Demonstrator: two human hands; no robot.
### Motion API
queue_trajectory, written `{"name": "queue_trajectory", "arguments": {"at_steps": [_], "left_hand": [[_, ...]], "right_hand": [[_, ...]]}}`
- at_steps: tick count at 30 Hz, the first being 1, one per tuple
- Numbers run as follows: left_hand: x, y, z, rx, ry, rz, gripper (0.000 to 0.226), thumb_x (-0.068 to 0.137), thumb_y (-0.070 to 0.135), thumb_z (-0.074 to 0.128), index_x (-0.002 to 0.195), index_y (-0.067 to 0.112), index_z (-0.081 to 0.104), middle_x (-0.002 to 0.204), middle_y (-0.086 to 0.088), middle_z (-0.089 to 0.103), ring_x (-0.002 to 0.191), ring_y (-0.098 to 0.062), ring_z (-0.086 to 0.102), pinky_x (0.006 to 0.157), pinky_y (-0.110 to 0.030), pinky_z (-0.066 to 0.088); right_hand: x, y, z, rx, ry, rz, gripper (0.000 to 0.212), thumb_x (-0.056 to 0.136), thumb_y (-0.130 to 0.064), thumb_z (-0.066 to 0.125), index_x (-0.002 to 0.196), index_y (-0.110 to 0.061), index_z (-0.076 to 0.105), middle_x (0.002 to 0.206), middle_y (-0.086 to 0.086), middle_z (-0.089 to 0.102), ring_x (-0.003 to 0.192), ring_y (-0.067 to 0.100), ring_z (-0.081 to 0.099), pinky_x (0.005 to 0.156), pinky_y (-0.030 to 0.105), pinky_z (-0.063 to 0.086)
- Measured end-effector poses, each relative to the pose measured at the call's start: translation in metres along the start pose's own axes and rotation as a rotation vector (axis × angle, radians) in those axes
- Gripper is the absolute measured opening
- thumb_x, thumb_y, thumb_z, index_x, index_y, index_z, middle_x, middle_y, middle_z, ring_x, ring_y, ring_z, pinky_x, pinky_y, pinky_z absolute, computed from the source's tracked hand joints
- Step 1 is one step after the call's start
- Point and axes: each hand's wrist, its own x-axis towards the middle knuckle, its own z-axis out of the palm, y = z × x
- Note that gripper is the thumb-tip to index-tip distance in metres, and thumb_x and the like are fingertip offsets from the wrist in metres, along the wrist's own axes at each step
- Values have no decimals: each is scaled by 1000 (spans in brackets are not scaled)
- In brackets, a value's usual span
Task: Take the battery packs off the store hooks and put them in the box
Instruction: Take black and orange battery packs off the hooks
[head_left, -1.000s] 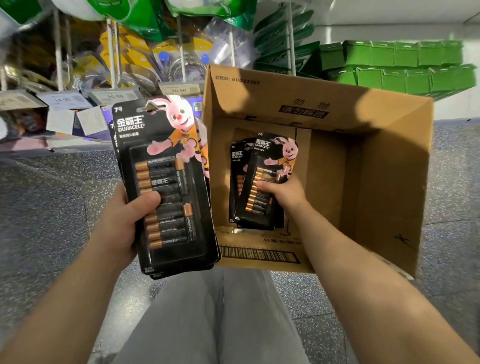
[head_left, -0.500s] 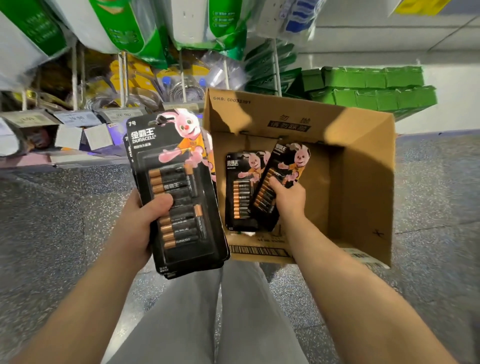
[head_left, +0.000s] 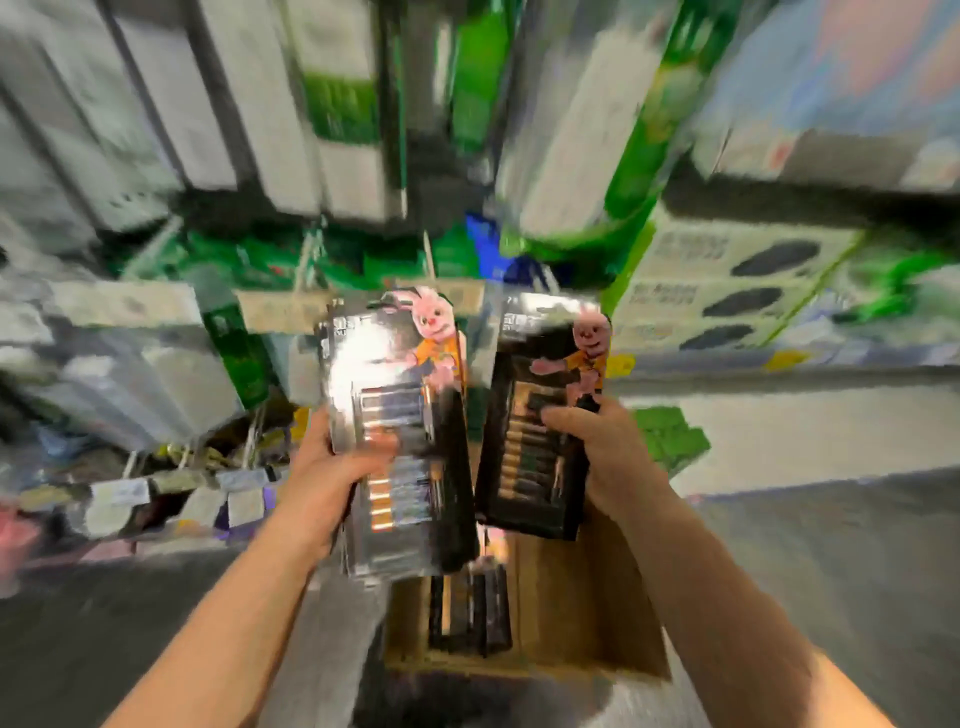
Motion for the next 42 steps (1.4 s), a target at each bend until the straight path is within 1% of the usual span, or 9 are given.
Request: {"name": "queue_trajectory", "arguments": {"at_steps": [4,7,10,14,21,25,32,38,42], "left_hand": [[-8,74,31,-31,-31,200,65,51,10,83,110,11,54,72,9,74,63,-1,68,56,-14,52],[-15,128,51,-27,-20,333,89,29,29,88,110,10,56,77,5,76,66,-7,70,57,-20,54],[-23,173,58,-70,3,451,87,33,34,82,115,15,58,91,-4,77,78,-21,72,67,-37,57],[-34,226,62,-114,-10,563,72,39,21,80,107,18,59,82,-3,77,67,-19,73,51,-26,56],[-25,296,51,-103,27,669,61,56,8,81,114,8,61,89,-11,76,70,-21,73,55,-29,57],[-14,324,21,-129,34,696,68,56,16,80,121,11,59,100,-14,75,84,-31,73,71,-42,59],[5,369,-63,-142,44,753,62,60,8,79,119,8,61,98,-16,75,76,-29,73,59,-37,60],[27,413,-153,-156,77,759,77,47,29,84,119,14,62,105,-17,74,87,-37,72,76,-48,56],[35,434,-194,-128,72,775,70,54,26,83,119,16,62,104,-14,75,87,-33,73,76,-48,56]], "right_hand": [[-20,-92,18,-81,-66,-235,68,46,-24,87,99,10,63,91,37,62,80,33,62,85,56,50],[-36,-156,29,-92,-168,-382,40,62,-12,78,96,4,66,88,23,70,79,30,67,77,47,55],[-47,-207,42,-77,-244,-507,22,77,5,68,97,-3,67,89,15,74,78,28,70,68,37,58],[-52,-256,69,-75,-294,-570,22,83,7,61,102,-3,64,92,16,74,79,29,71,72,41,59],[-52,-322,119,-60,-287,-723,18,79,2,65,97,0,68,92,20,73,83,35,69,77,45,55],[-46,-338,158,-130,-283,-795,12,87,0,62,96,-5,70,92,15,75,86,34,70,79,47,55],[-35,-342,260,-200,-285,-945,9,90,-11,64,97,-12,70,92,4,76,87,23,72,84,45,55],[-30,-356,367,-226,-274,-992,8,92,-14,62,90,-14,70,79,-4,76,72,7,71,58,17,51],[-23,-368,416,-206,-182,-1023,12,93,-19,61,90,-11,70,86,2,75,81,15,72,71,29,56]]}}
